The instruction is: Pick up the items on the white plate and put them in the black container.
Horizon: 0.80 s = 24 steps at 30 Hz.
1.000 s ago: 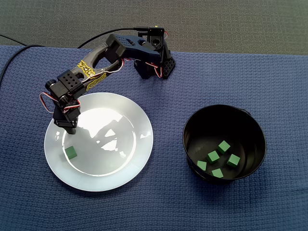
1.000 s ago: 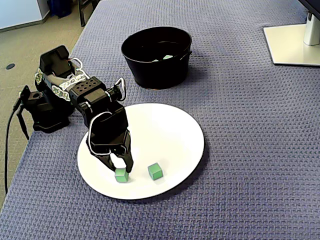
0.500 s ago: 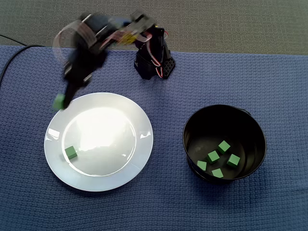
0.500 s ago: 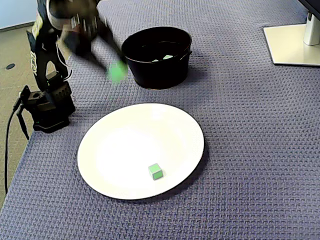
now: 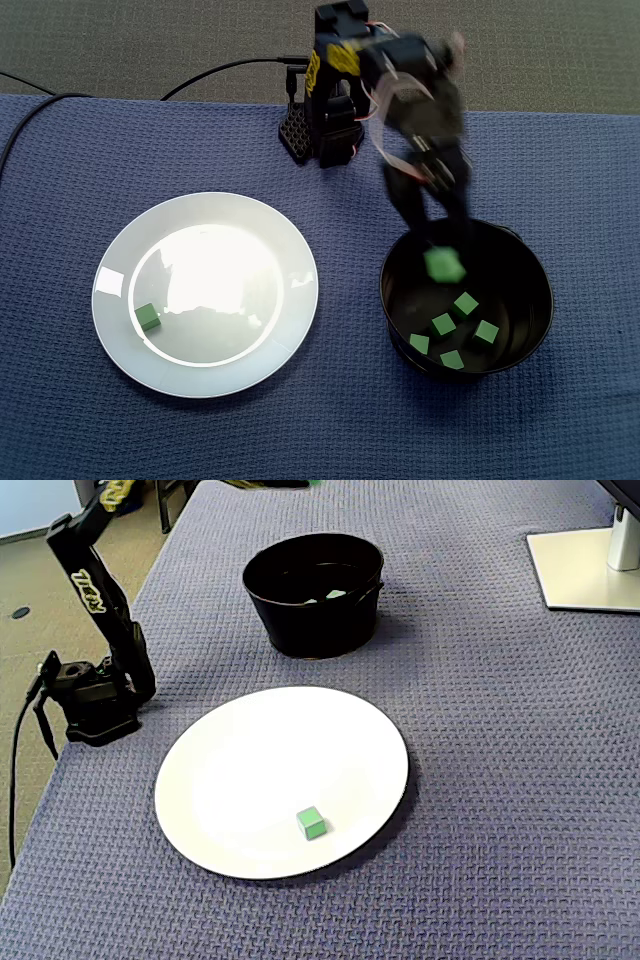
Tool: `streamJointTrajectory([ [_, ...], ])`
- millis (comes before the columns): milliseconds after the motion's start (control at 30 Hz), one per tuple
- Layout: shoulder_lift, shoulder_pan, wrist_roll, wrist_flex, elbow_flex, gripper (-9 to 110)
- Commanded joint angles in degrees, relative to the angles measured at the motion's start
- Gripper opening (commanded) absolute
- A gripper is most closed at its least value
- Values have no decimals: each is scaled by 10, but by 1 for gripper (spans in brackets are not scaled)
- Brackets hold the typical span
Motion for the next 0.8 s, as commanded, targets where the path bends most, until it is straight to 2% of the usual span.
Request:
streamJointTrajectory([
  [0, -60, -85, 18, -44, 75, 0],
  [200, -124, -119, 15, -122, 203, 0],
  [333, -128, -111, 3, -111, 221, 1],
  [367, -123, -105, 0, -98, 215, 18],
  [400, -116, -100, -5, -81, 207, 29],
  [433, -106, -95, -13, -64, 193, 32],
  [633, -42, -10, -45, 127, -30, 34],
  [767, -40, 136, -68, 225, -245, 33],
])
